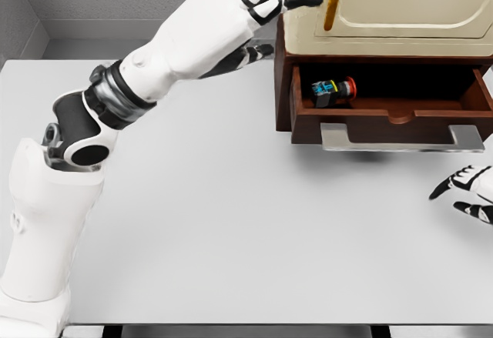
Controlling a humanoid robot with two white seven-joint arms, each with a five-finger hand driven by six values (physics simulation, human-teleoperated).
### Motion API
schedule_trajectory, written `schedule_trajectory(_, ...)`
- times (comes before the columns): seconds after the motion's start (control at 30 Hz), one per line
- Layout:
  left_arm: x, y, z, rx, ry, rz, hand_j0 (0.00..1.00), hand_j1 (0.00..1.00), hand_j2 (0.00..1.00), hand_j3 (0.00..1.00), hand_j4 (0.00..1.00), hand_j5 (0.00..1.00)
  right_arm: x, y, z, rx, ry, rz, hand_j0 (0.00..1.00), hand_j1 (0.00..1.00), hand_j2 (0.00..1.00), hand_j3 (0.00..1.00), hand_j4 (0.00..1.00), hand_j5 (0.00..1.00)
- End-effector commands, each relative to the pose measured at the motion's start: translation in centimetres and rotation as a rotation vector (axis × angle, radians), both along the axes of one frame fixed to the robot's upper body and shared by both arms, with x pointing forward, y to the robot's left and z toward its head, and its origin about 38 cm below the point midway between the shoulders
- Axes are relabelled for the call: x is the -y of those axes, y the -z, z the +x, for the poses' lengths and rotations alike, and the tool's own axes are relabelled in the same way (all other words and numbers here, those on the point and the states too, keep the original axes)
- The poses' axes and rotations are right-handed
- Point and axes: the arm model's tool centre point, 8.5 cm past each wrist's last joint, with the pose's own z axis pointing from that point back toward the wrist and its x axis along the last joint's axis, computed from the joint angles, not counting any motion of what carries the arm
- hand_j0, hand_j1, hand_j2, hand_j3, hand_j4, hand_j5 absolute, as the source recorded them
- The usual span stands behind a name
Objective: Put the switch into the drawer with left arm, and close the drawer with right arm
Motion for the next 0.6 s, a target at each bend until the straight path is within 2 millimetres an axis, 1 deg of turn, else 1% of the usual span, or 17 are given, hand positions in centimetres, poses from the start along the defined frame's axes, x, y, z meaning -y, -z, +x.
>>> schedule_trajectory(0.0, -10.4, -3.0, -0.1, 0.033, -0.148, -0.082, 0.95, 0.95, 0.95, 0.95, 0.95, 0.95, 0.2, -0.8, 0.4, -0.002, 0.007, 0.018, 0.58, 0.58, 0.58, 0.58, 0.58, 0.58)
schedule_trajectory(0.03, -13.4, -2.1, -0.3, 0.001, -0.208, -0.104, 0.98, 0.98, 0.98, 0.98, 0.98, 0.98, 0.2, -0.8, 0.3, -0.003, 0.006, 0.023, 0.58, 0.58, 0.58, 0.58, 0.58, 0.58)
schedule_trajectory(0.07, -16.5, -0.2, -1.3, -0.058, -0.266, -0.096, 1.0, 1.0, 1.0, 1.0, 1.0, 1.0, 0.2, -0.9, 0.4, -0.002, 0.008, 0.027, 0.58, 0.58, 0.58, 0.58, 0.58, 0.58)
schedule_trajectory(0.1, -18.2, 1.9, -2.0, -0.118, -0.309, -0.056, 1.0, 1.0, 1.0, 1.0, 1.0, 1.0, 0.2, -1.0, 0.4, -0.001, 0.011, 0.031, 0.57, 0.57, 0.57, 0.57, 0.57, 0.57)
schedule_trajectory(0.13, -19.0, 4.5, -2.2, -0.194, -0.333, -0.047, 1.0, 1.0, 1.0, 1.0, 1.0, 1.0, 0.2, -1.1, 0.5, -0.002, 0.015, 0.043, 0.57, 0.57, 0.57, 0.57, 0.57, 0.57)
schedule_trajectory(0.17, -20.2, 7.6, -2.2, -0.288, -0.367, -0.04, 1.0, 1.0, 1.0, 1.0, 1.0, 1.0, 0.2, -1.2, 0.5, 0.0, 0.014, 0.047, 0.57, 0.57, 0.57, 0.57, 0.57, 0.57)
schedule_trajectory(0.2, -21.9, 10.4, -1.6, -0.381, -0.416, -0.029, 1.0, 1.0, 1.0, 1.0, 1.0, 1.0, 0.2, -1.3, 0.6, 0.003, 0.013, 0.048, 0.56, 0.56, 0.56, 0.56, 0.56, 0.56)
schedule_trajectory(0.23, -23.6, 12.5, -1.5, -0.453, -0.456, -0.007, 1.0, 1.0, 1.0, 1.0, 1.0, 1.0, 0.2, -1.3, 0.6, 0.004, 0.015, 0.048, 0.56, 0.56, 0.56, 0.56, 0.56, 0.56)
schedule_trajectory(0.27, -24.5, 15.3, -1.6, -0.537, -0.477, 0.02, 1.0, 1.0, 1.0, 1.0, 1.0, 1.0, 0.1, -1.3, 0.6, 0.004, 0.013, 0.05, 0.57, 0.57, 0.57, 0.57, 0.57, 0.57)
schedule_trajectory(0.3, -24.3, 16.1, -1.5, -0.561, -0.471, 0.026, 1.0, 1.0, 1.0, 1.0, 1.0, 1.0, 0.1, -1.3, 0.6, 0.004, 0.012, 0.049, 0.57, 0.57, 0.57, 0.57, 0.57, 0.57)
schedule_trajectory(0.37, -24.3, 16.2, -1.4, -0.562, -0.473, 0.014, 1.0, 1.0, 1.0, 1.0, 1.0, 1.0, 0.0, -1.4, 0.8, 0.013, 0.012, 0.055, 0.57, 0.57, 0.57, 0.57, 0.57, 0.57)
schedule_trajectory(0.43, -25.3, 17.8, -1.3, -0.619, -0.493, -0.018, 1.0, 1.0, 1.0, 1.0, 1.0, 1.0, -0.1, -1.3, 0.8, 0.019, 0.014, 0.064, 0.57, 0.57, 0.57, 0.57, 0.57, 0.57)
schedule_trajectory(0.5, -25.1, 17.6, -1.3, -0.616, -0.484, -0.033, 1.0, 1.0, 1.0, 1.0, 1.0, 1.0, -0.2, -1.6, 1.1, 0.043, 0.021, 0.076, 0.57, 0.57, 0.57, 0.57, 0.57, 0.57)
schedule_trajectory(0.57, -25.1, 17.7, -1.4, -0.616, -0.483, -0.034, 1.0, 1.0, 1.0, 1.0, 1.0, 1.0, -0.3, -1.2, 1.2, 0.054, 0.03, 0.098, 0.57, 0.57, 0.57, 0.57, 0.57, 0.57)
